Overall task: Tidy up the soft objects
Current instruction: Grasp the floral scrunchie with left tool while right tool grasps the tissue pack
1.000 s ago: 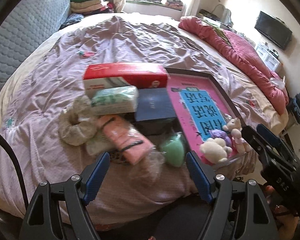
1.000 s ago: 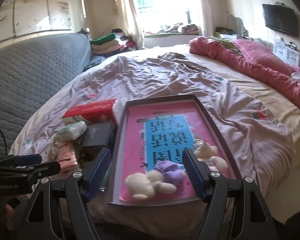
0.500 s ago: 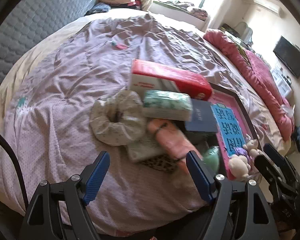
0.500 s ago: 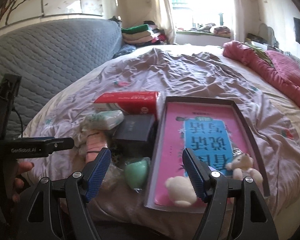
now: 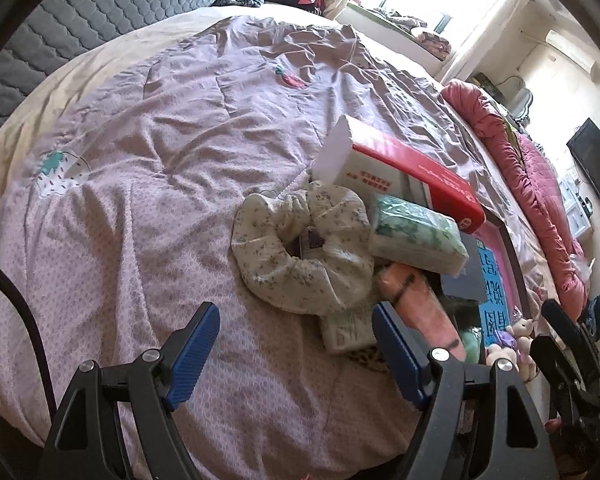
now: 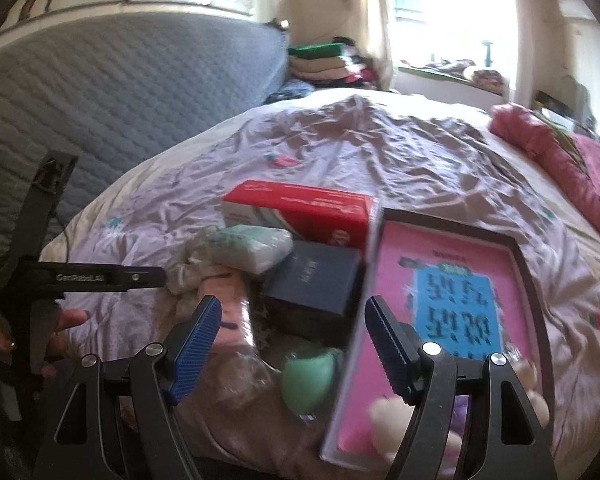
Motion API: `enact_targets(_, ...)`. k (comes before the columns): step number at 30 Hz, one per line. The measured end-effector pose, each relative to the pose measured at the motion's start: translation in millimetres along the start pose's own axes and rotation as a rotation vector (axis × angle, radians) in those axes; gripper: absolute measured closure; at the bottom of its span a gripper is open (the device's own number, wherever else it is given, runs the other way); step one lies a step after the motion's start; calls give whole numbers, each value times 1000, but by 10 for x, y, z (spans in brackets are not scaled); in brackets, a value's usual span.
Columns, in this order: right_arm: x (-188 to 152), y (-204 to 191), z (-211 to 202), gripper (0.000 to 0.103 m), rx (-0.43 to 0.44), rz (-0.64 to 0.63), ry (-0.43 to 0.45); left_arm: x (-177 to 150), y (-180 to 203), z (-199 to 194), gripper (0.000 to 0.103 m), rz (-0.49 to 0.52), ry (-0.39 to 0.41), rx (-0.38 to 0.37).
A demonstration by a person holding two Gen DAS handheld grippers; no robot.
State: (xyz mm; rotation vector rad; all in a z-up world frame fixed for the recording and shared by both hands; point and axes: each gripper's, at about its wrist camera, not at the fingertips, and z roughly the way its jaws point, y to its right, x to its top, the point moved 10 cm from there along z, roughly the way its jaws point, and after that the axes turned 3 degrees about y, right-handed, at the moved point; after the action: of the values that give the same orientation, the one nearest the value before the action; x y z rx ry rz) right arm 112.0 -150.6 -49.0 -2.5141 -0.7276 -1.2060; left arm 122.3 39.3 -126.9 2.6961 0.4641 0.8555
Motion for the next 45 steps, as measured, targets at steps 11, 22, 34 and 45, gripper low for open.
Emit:
enact_targets(11, 210, -212, 625, 27, 73, -123, -101, 120, -174, 371, 25, -104, -26, -50)
enact_targets(22, 263, -209, 1128, 27, 182, -187, -211, 126, -188, 543, 24, -106, -33, -76)
enact_targets(34, 230, -376, 1353, 27, 225, -294, -239, 150, -221, 581, 24, -121, -13, -110)
enact_targets(45, 254, -503, 1299, 47, 237, -264, -208, 138, -253, 580, 26, -139, 1, -122)
